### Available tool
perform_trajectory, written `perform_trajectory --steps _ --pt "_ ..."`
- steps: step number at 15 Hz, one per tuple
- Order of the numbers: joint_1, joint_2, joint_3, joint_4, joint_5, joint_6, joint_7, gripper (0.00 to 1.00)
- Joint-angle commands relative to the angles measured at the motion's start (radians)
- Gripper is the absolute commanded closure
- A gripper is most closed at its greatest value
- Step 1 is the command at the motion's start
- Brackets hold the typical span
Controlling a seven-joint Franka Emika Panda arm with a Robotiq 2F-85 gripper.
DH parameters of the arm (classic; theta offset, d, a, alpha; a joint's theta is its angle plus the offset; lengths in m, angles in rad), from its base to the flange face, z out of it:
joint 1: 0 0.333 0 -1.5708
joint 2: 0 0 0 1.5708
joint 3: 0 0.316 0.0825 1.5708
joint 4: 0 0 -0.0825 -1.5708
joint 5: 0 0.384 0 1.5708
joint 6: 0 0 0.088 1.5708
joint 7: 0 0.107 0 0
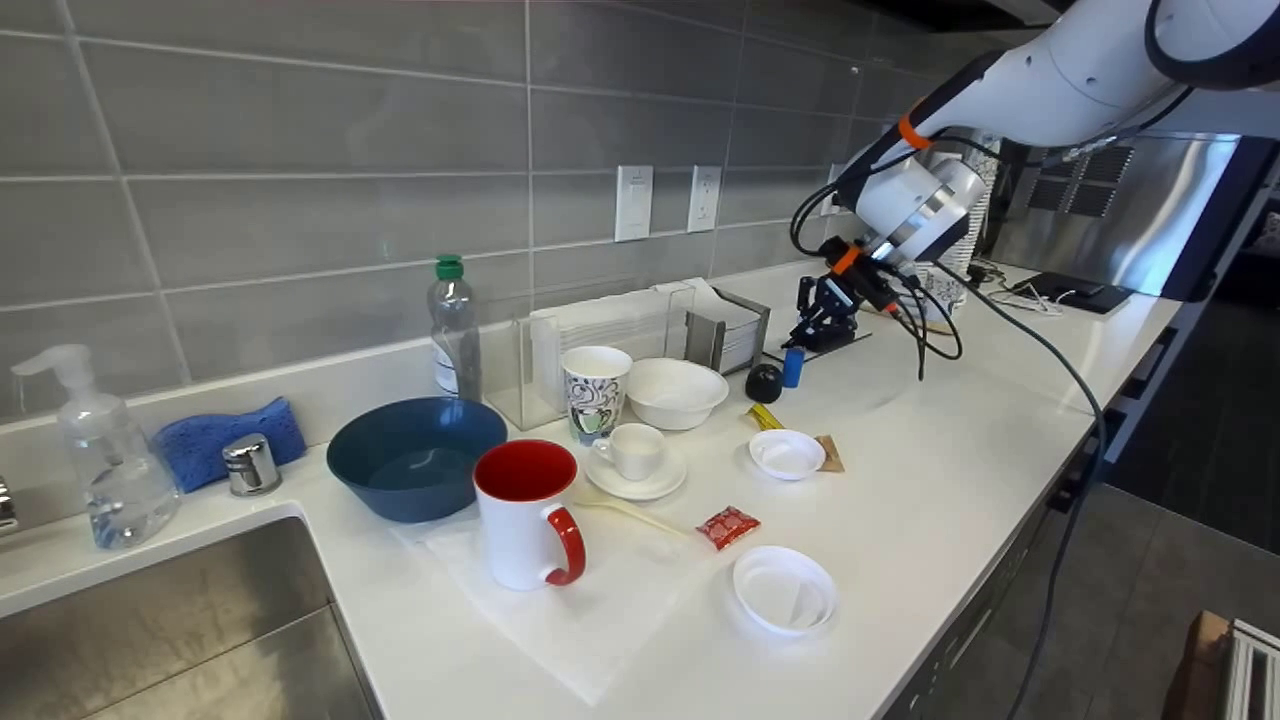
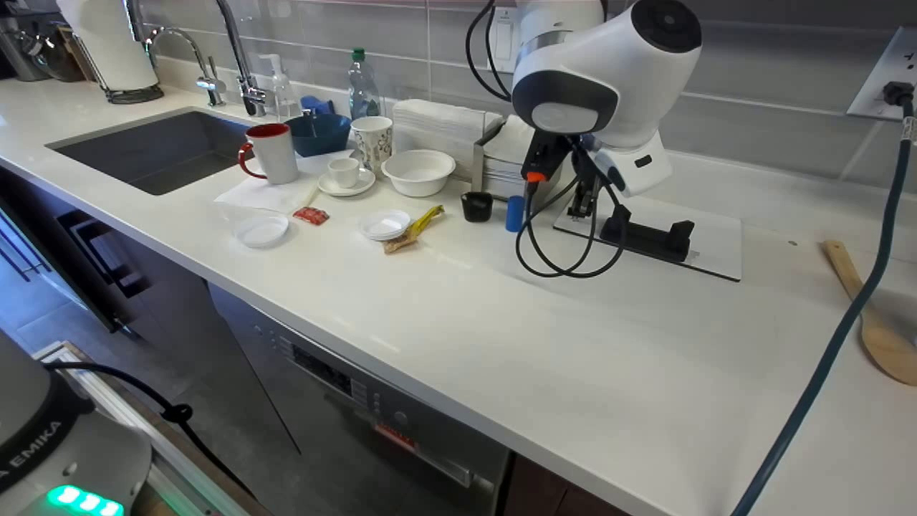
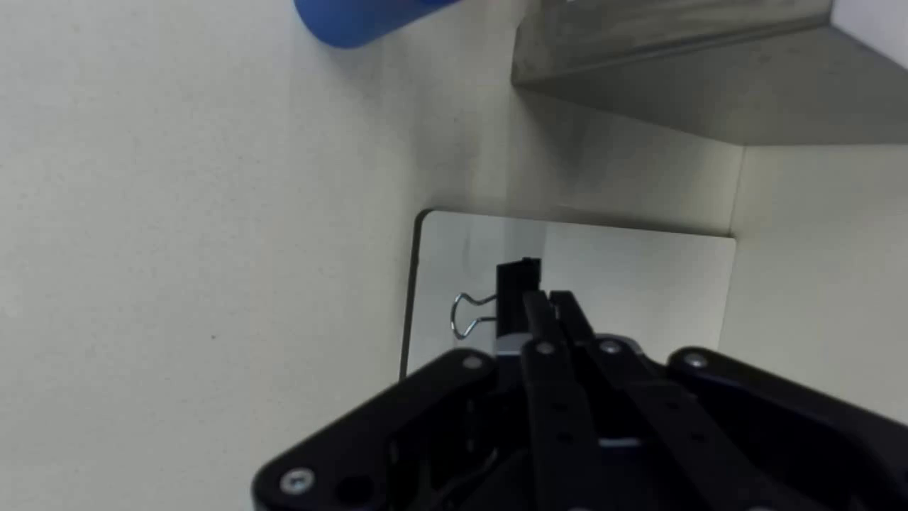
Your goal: Lift the paper clip and put it on the white object
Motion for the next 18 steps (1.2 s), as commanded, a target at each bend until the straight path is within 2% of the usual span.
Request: perform_trajectory --steps 1,2,5,8,10,12,14,18 --pt "-0.017 0.039 0.021 0.058 0.019 0.004 0.016 0.69" --pt "-0.016 0.032 0.023 0.058 0.018 0.0 0.014 0.66" --pt "-0.012 -0.013 0.02 0.026 -0.008 -0.043 0.009 0.47" --pt "-0.03 -0.081 0.019 -0.026 -0.042 -0.207 -0.029 0.27" --pt "-0.022 -0.124 -0.008 -0.061 -0.087 -0.268 -0.062 0.12" --pt "-0.009 -0.177 -0.043 -0.104 -0.168 -0.269 -0.108 0.01" --pt "-0.008 -0.233 -0.063 -0.143 -0.262 -0.263 -0.165 0.0" --pt "0.003 -0.368 -0.048 -0.235 -0.371 -0.244 -0.299 0.0"
